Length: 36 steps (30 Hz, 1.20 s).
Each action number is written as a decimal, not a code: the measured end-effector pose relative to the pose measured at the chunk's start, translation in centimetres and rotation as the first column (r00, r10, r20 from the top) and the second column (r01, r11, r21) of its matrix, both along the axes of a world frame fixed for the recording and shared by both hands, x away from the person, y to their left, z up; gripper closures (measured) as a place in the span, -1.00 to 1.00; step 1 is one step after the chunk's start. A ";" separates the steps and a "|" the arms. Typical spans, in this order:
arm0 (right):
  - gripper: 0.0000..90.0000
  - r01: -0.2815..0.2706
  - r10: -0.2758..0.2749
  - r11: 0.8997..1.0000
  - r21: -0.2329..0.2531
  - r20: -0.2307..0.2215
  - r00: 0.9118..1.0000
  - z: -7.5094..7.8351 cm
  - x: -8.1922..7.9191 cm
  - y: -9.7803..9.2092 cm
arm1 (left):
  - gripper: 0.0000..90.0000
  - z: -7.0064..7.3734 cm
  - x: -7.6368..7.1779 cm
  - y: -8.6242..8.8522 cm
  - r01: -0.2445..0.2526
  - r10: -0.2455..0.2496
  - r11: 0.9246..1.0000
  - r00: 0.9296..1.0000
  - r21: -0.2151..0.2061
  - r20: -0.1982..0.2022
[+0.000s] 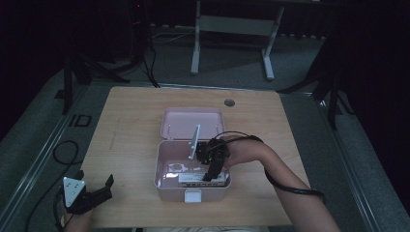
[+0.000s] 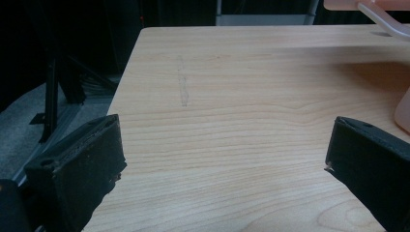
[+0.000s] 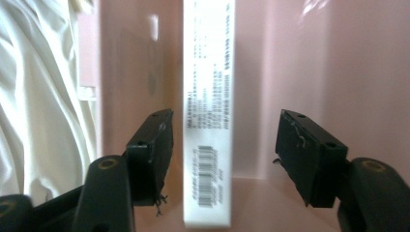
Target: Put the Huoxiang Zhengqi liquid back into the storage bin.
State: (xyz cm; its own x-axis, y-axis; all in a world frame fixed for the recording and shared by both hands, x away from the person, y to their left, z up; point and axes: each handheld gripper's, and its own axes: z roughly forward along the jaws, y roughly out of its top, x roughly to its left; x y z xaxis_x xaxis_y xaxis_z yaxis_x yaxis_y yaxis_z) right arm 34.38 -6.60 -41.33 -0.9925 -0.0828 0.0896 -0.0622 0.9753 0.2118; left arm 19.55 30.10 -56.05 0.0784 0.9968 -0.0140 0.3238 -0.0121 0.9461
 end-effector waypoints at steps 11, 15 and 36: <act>-0.71 0.078 -0.102 0.961 0.266 0.078 0.992 4.6 0.8 -4.2 | -0.99 0.0 0.0 0.0 0.000 0.000 1.000 1.000 0.001 -0.002; -0.76 0.102 -0.137 0.927 0.361 0.072 0.988 5.3 1.7 -6.4 | -0.99 0.0 0.0 0.0 0.000 0.000 1.000 1.000 0.001 -0.004; -0.75 0.317 -0.442 0.792 0.522 0.133 0.887 -0.5 5.8 -16.8 | -0.99 0.0 0.1 0.0 0.002 -0.002 1.000 1.000 0.001 -0.011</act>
